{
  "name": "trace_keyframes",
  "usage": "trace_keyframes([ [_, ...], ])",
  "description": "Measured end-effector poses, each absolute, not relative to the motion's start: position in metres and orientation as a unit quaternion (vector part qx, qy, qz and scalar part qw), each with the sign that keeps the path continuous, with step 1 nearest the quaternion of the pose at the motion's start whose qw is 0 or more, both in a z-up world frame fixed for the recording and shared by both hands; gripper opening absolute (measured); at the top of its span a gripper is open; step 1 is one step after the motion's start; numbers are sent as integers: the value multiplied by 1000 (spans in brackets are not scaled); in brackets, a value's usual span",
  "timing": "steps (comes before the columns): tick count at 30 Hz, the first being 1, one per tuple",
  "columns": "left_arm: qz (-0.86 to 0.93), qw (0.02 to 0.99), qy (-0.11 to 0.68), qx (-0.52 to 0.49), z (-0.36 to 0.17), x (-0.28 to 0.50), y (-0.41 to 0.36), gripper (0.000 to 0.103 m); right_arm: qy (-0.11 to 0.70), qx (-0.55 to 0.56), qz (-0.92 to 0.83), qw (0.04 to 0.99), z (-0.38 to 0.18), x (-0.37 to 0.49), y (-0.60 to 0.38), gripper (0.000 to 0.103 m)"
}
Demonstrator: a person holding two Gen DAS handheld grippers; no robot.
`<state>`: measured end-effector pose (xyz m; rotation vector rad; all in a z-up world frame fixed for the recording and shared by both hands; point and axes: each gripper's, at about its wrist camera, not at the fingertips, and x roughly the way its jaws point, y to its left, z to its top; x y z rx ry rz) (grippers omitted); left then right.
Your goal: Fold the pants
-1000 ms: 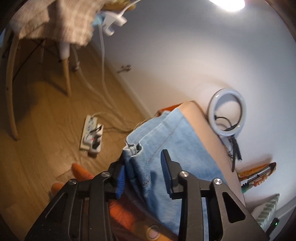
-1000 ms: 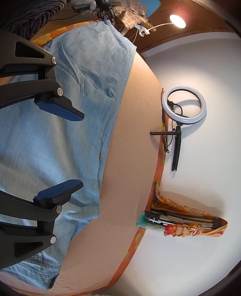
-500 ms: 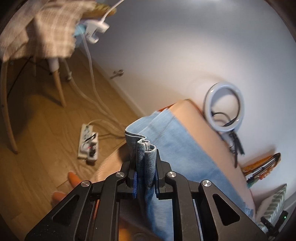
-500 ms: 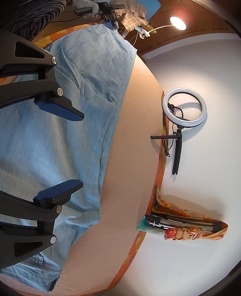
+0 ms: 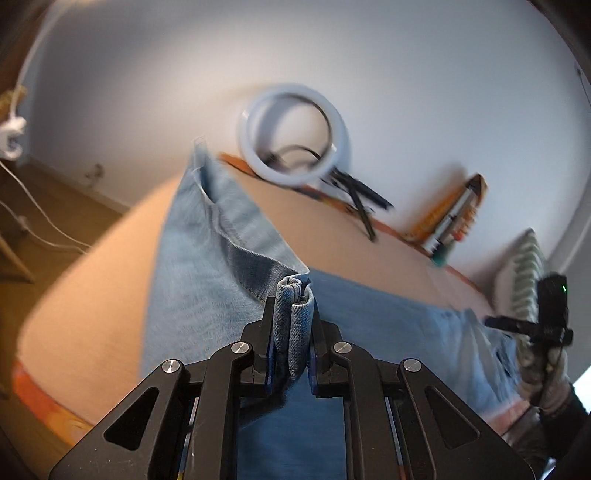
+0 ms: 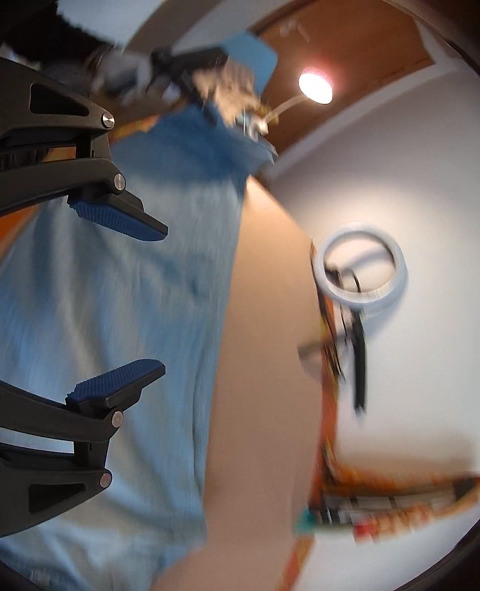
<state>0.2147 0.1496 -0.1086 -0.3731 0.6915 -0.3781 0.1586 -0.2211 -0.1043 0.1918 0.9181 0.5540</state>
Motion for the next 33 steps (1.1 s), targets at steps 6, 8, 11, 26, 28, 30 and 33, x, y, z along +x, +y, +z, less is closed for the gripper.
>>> trace_keyframes([
  [6, -206, 894, 354, -182, -118, 217, 134, 11, 467, 136, 353, 800, -128, 197, -133, 73],
  [8, -212, 891, 352, -194, -116, 217, 135, 11, 483, 154, 371, 778, -137, 210, -109, 74],
  [11, -219, 890, 347, -199, -111, 217, 136, 11, 507, 182, 390, 747, -153, 231, -70, 78],
  [26, -264, 879, 371, -140, -101, 210, 112, 11, 538, 311, 388, 680, -206, 313, 32, 60],
  [28, -269, 878, 373, -130, -100, 207, 107, 11, 533, 319, 385, 682, -208, 316, 34, 33],
  [30, -268, 879, 375, -121, -98, 206, 105, 11, 527, 292, 378, 703, -202, 312, 37, 18],
  [33, -271, 878, 378, -117, -95, 208, 102, 11, 506, 247, 373, 737, -185, 305, 34, 8],
])
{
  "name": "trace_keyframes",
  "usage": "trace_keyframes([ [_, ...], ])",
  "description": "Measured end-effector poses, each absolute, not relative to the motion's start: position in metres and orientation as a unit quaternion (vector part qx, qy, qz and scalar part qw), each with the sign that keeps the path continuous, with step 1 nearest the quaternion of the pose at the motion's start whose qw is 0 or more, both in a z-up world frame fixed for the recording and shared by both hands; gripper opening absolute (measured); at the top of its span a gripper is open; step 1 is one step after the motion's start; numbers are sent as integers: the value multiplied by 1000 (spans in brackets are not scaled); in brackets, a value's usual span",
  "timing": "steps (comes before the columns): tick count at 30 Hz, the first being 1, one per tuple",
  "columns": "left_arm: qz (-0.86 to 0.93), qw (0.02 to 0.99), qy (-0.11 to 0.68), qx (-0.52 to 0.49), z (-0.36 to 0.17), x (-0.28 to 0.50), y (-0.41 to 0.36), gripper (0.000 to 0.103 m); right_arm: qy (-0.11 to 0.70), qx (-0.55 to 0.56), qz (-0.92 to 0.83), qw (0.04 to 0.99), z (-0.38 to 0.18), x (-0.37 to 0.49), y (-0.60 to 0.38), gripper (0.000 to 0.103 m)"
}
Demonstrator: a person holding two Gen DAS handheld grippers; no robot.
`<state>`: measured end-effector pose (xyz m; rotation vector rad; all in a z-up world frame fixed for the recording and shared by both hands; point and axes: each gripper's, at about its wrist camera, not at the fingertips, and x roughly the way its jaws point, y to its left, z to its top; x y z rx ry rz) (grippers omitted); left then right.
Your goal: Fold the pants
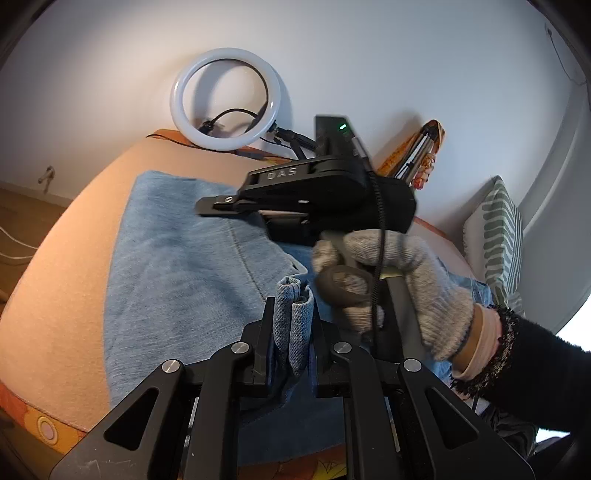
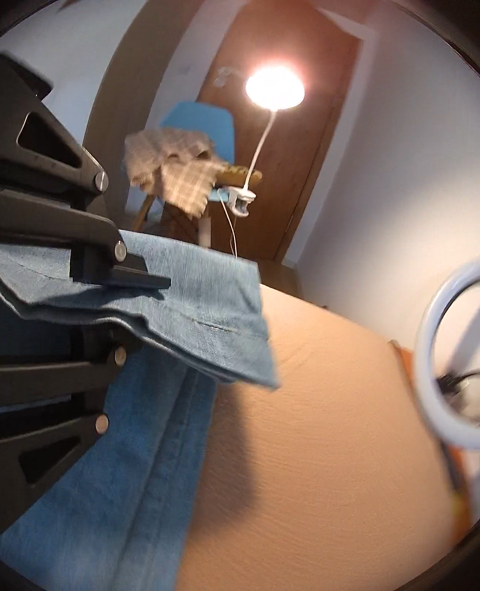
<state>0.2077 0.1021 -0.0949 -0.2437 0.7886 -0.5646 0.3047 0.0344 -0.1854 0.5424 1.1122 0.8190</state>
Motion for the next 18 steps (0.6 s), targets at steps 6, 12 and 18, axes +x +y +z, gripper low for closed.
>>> trace_keyframes([
  [6, -292, 877, 369, -101, -70, 207, 82, 11, 473, 182, 355, 786, -140, 291, 13, 6],
  [12, -326, 872, 357, -71, -43, 201, 40, 11, 449, 153, 336, 813, -104, 277, -28, 6],
  [18, -364, 853, 369, -59, -42, 196, -12, 11, 443, 141, 303, 832, -94, 260, -82, 6],
])
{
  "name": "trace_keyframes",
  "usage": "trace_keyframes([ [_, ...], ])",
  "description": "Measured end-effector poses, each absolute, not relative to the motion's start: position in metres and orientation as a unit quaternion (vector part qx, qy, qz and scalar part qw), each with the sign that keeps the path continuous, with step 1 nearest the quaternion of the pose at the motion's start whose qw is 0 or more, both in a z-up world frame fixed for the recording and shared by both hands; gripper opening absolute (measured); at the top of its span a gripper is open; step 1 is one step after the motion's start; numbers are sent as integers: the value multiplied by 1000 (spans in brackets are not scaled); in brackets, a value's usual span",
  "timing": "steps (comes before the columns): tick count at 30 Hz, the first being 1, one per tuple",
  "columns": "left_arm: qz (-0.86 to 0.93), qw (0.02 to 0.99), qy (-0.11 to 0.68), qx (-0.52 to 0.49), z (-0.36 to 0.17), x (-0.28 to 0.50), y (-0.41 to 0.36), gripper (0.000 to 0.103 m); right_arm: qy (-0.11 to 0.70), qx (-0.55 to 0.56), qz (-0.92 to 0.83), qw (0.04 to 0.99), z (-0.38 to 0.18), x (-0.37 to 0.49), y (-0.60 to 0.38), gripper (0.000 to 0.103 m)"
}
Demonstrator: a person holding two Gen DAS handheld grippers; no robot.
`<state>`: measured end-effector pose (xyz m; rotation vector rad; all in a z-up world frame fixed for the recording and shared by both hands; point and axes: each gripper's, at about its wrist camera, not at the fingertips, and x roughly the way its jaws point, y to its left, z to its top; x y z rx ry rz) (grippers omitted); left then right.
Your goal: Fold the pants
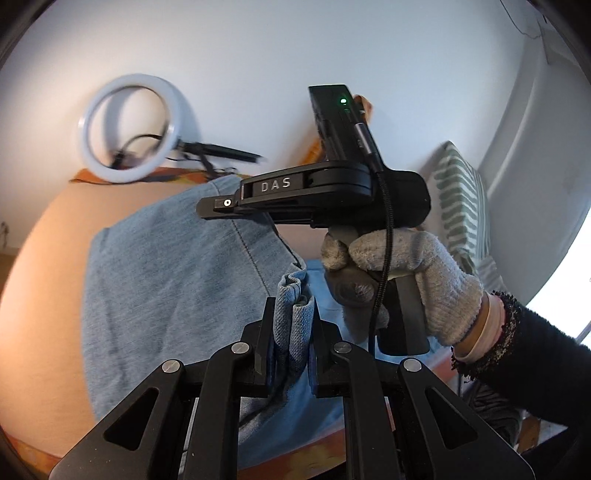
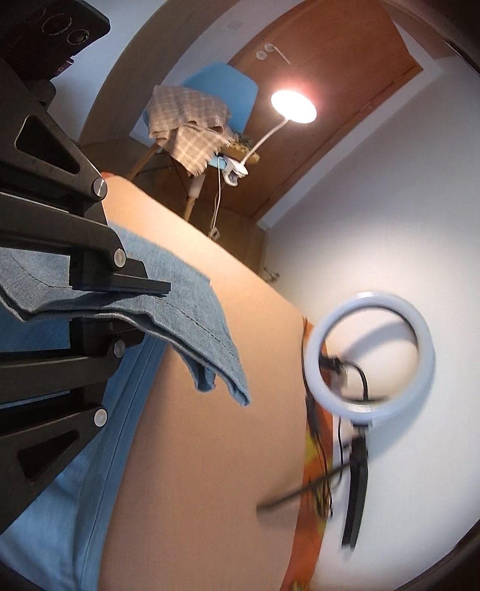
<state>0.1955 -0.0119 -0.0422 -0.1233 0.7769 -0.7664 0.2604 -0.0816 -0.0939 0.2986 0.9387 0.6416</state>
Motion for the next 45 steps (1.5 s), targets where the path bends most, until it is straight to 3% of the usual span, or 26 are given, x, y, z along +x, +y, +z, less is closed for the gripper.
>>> trace_keyframes([
  [19, -467, 792, 393, -23, -59, 164, -168, 11, 438, 133, 216, 862, -86, 209, -252, 6],
  [31, -478, 773, 418, -6, -95, 162, -206, 11, 452, 116, 194, 863, -109, 192, -291, 6],
  [45, -490, 779, 387, 58, -89, 119, -251, 11, 441, 100, 170, 876, -99, 170, -337, 6],
])
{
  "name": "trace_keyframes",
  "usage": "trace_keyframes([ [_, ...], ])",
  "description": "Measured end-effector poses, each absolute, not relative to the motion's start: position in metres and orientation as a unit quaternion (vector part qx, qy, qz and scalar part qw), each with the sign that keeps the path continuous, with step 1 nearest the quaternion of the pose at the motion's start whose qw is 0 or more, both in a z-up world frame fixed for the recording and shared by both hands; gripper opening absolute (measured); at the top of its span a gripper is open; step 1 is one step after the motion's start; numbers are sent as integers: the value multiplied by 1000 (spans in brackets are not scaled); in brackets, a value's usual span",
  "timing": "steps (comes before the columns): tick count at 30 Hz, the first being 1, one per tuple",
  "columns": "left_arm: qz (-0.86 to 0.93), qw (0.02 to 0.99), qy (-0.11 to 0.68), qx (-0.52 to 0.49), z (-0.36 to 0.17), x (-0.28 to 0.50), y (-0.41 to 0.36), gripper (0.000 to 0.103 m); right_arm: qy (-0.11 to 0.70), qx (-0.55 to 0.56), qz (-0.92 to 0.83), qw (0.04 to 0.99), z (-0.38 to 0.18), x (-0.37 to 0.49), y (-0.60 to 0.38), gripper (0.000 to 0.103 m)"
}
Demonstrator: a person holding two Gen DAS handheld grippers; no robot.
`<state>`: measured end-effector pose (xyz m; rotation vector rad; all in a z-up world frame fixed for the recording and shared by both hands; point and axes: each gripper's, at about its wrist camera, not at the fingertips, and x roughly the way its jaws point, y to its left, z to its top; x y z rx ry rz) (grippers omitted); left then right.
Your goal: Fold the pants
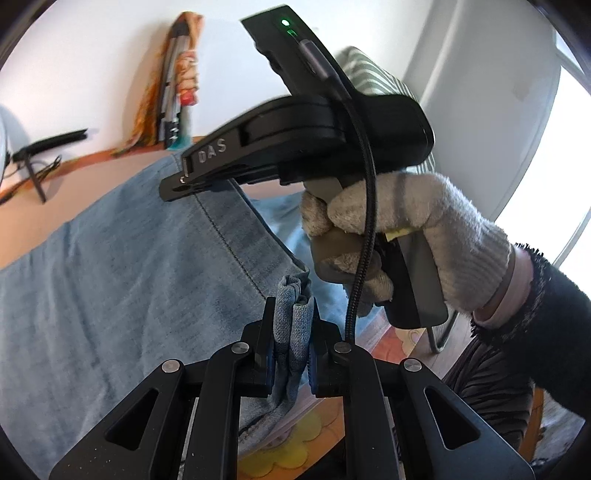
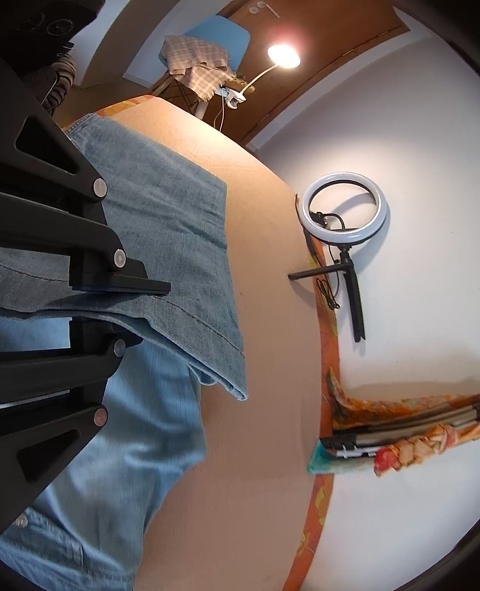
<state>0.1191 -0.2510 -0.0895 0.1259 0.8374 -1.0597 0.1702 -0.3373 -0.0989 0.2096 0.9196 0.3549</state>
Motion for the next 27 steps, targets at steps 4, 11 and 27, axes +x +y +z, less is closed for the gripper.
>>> trace_keyframes([
  [4, -503, 773, 382, 62, -89, 112, -266, 11, 438, 94, 159, 880, -93, 163, -353, 6],
  [11, -521, 762, 378, 70, -91, 109, -291, 11, 441, 90, 139, 882, -92, 156, -380, 6],
  [27, -546, 745, 376, 70, -92, 106, -326, 11, 439, 80, 112, 888, -85, 142, -409, 6],
])
